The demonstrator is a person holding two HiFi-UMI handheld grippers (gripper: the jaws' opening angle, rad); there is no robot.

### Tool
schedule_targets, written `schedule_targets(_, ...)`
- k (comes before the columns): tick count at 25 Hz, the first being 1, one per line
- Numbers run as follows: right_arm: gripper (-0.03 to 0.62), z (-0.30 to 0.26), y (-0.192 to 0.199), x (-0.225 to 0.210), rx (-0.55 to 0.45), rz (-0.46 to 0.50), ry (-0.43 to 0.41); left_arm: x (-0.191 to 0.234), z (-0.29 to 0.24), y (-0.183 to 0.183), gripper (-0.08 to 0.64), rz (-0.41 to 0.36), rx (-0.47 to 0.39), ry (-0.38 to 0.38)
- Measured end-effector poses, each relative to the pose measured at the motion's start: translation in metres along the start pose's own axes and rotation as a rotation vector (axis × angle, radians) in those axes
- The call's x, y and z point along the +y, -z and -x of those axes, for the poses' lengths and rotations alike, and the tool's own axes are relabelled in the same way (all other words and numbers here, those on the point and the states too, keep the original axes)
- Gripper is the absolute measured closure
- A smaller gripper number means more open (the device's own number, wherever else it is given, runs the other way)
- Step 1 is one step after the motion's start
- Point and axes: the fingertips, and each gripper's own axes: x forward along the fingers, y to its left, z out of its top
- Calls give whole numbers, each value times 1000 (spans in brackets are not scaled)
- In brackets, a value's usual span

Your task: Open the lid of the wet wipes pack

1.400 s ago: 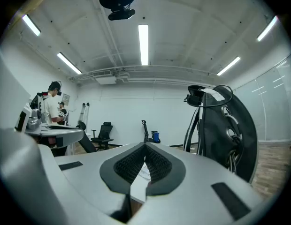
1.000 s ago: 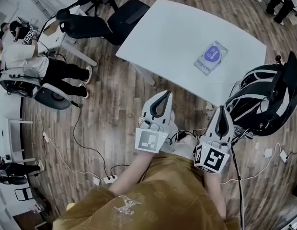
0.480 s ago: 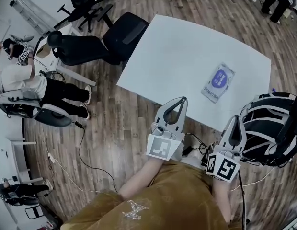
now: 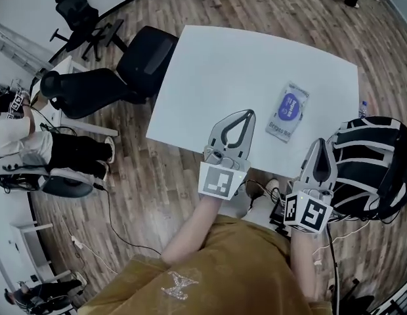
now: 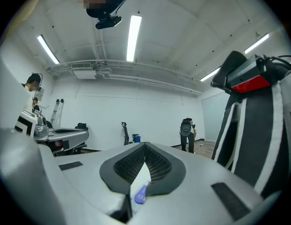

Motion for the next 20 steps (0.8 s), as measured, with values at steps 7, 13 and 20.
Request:
schedule_targets(7,584,-24,-24,-13,-83,-28,1,7,-33,-4,554,101,-5,-35)
schedule_targets(13,584,-56,-7,-21,-52,17,-18,14,-66,22,554,113,59,-64)
schedule_targets(20,584,-88,28,-34,29,25,-20,12,-108,51,554,145,101,-48)
